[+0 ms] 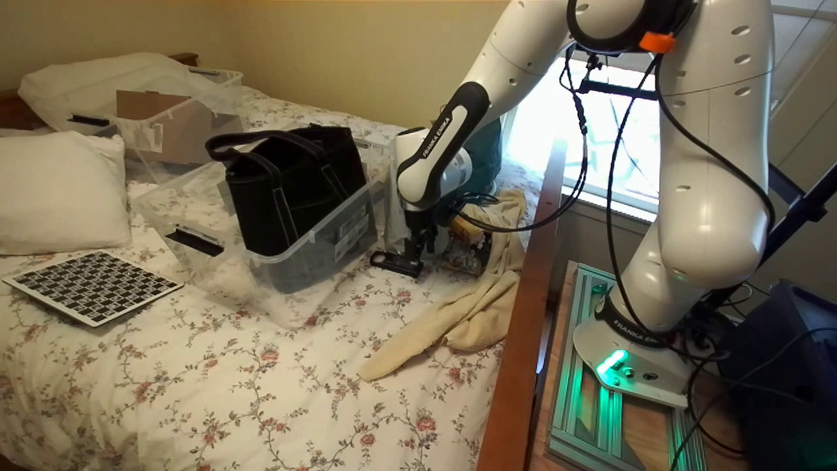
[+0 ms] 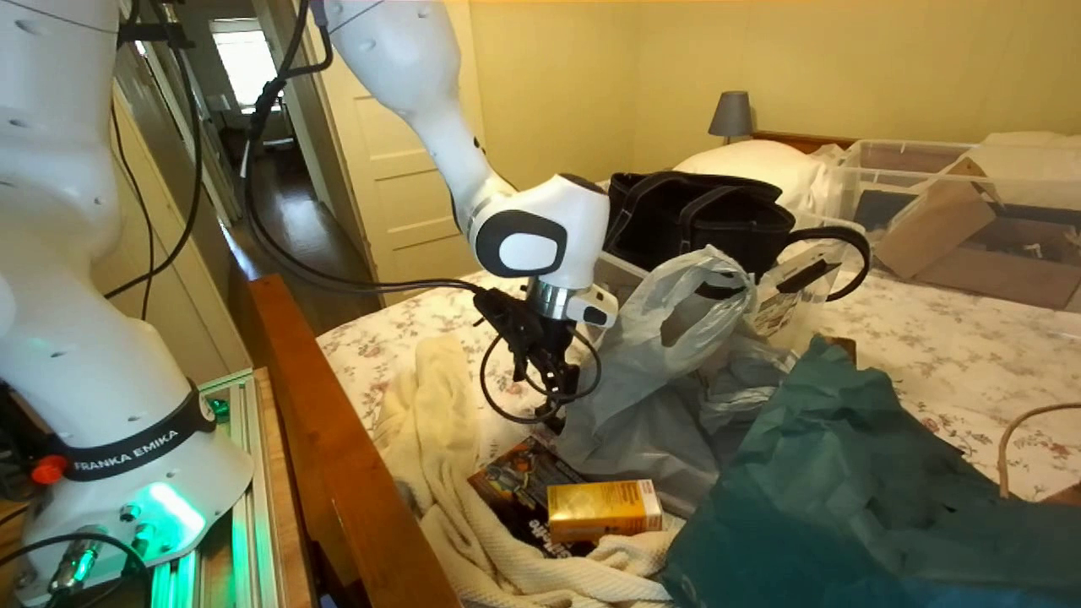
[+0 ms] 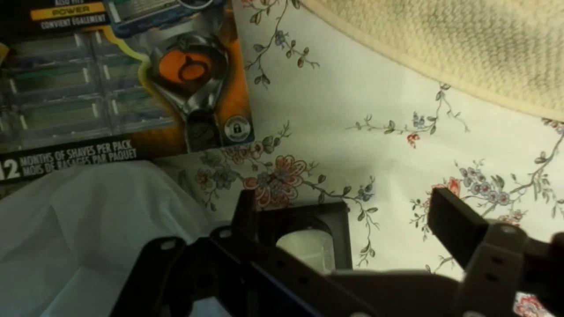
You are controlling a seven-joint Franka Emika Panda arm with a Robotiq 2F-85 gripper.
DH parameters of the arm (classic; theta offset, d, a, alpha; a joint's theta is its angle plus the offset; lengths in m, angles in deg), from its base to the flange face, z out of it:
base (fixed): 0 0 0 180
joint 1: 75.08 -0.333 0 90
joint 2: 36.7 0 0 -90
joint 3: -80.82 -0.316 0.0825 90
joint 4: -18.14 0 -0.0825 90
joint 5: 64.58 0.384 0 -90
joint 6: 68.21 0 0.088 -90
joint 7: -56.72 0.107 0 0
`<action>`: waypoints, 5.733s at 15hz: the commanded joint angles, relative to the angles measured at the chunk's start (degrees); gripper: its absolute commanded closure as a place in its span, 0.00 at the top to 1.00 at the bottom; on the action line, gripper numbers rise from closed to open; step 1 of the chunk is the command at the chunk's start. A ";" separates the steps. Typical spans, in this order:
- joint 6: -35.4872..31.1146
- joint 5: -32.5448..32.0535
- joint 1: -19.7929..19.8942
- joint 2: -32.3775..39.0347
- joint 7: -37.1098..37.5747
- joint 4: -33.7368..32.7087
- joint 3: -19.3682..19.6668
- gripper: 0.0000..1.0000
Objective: Put the black tag in the storage box
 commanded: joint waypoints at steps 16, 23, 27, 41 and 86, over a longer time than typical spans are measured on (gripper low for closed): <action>-24.00 12.25 8.08 9.05 -0.34 -1.81 -8.83 1.00; -23.63 11.63 7.89 9.07 -0.07 -1.98 -8.45 0.38; -23.49 11.08 7.09 8.94 0.51 -2.16 -7.47 0.71; -23.14 5.51 -0.73 8.33 5.73 -0.31 -1.28 0.75; -3.90 -19.49 -8.83 -11.40 12.02 5.32 9.33 0.93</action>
